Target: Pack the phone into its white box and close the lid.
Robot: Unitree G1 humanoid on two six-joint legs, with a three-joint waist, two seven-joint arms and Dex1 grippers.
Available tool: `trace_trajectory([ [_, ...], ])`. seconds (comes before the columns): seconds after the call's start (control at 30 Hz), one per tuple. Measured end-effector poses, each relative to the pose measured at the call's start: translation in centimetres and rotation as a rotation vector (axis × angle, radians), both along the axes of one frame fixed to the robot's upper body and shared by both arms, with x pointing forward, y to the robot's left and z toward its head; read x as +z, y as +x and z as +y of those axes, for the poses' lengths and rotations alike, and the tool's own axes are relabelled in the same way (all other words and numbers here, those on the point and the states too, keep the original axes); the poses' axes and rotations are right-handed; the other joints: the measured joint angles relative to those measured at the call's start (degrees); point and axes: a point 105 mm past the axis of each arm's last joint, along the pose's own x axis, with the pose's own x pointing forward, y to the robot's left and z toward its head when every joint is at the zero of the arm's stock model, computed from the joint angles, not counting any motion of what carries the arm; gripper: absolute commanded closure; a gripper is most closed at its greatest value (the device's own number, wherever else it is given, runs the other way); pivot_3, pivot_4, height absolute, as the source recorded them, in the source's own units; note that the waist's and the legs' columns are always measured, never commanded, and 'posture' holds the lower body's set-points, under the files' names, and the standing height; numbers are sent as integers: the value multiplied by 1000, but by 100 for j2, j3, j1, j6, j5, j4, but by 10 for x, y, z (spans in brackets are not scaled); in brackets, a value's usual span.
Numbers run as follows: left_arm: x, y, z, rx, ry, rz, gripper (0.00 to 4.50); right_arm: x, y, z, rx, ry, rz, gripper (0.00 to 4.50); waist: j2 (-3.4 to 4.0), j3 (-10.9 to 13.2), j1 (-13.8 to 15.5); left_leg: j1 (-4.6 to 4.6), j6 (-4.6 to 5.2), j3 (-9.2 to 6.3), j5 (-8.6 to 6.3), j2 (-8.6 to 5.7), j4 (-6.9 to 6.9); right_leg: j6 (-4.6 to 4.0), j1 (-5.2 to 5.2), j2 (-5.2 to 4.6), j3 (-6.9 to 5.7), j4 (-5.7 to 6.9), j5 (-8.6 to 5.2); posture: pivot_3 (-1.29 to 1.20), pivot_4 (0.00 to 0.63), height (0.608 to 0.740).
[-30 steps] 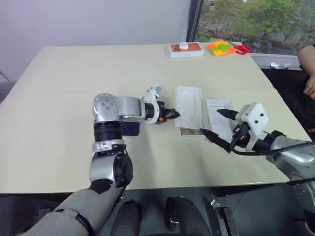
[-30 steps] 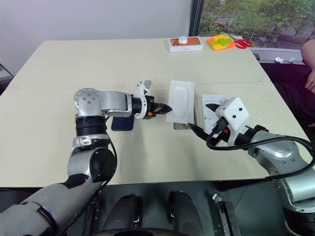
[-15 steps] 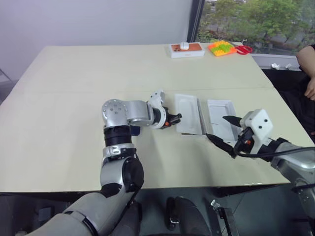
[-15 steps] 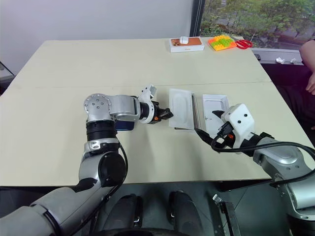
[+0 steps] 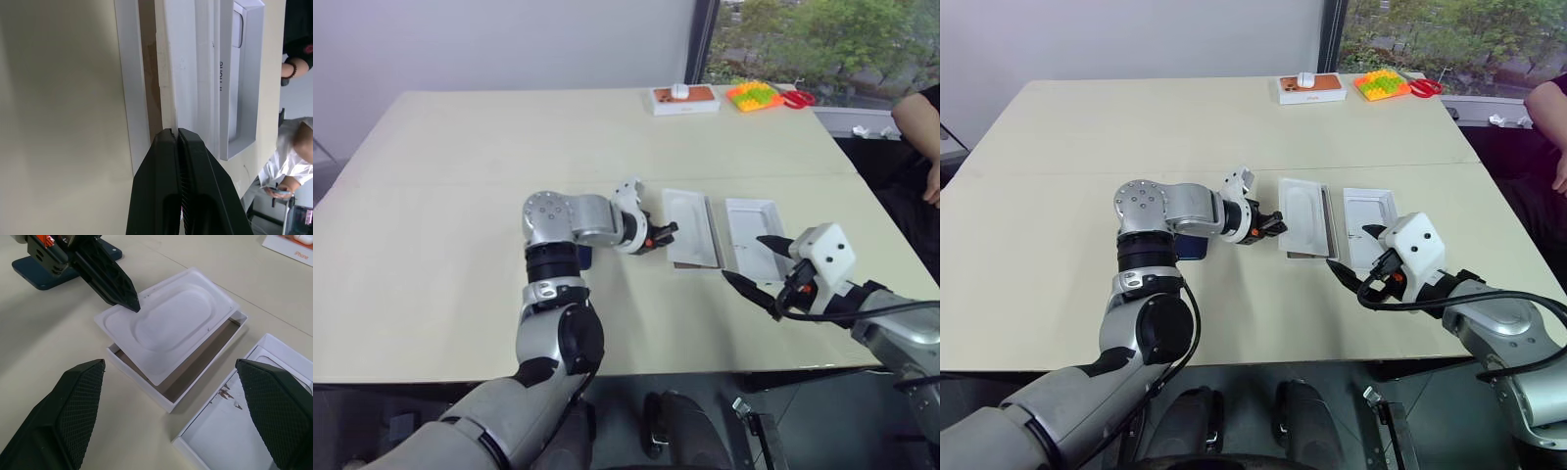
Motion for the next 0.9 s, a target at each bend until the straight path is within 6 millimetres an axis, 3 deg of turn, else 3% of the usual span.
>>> trace_trajectory([
  [0.07, -1, 0, 0, -2, 1, 1, 4457, -1, -1, 0, -2, -1, 5, 0, 0, 0, 0, 0, 0, 0, 0, 0, 0, 0, 0, 0, 0, -1, 0, 0, 150, 740],
  [0.2, 0, -1, -1, -14, -8, 2, 3129, -1, -2, 1, 2, -3, 5, 0, 0, 0, -1, 0, 0, 0, 0, 0, 0, 0, 0, 0, 0, 0, 0, 0, 150, 740],
  [0.4, 5, -4, -7, -56, -52, -17, 50, -1, -2, 1, 1, -3, 5, 0, 0, 0, -1, 0, 0, 0, 0, 0, 0, 0, 0, 0, 0, -1, 0, 0, 150, 740],
  [0.53, 8, -5, -4, -84, -81, -44, 13, 1, 0, 2, -1, -2, -2, 0, 0, 0, -17, 1, 0, 0, 0, 1, 0, 0, 0, 1, 1, 0, 0, 0, 150, 740],
  [0.67, 18, 13, 53, 19, -21, -204, 13, 6, 10, -3, -55, 0, -38, 0, 1, 0, -153, 11, -21, -1, 12, 9, -9, -3, -2, 10, 4, 15, 2, 0, 150, 740],
  [0.77, 41, 27, 79, 93, -12, -433, 0, 3, 20, -6, -95, -3, -23, 1294, 3, -1, -130, 11, -50, -1, 28, 9, -12, -8, -3, 5, 3, 18, 5, 0, 150, 740],
  [0.9, 77, 39, 101, 161, -54, -708, 0, 0, 31, 3, -91, 19, 2, 3331, 3, -1, -112, 5, -50, 1, 28, 5, -6, -12, -3, 1, 5, 15, 7, 0, 150, 740],
])
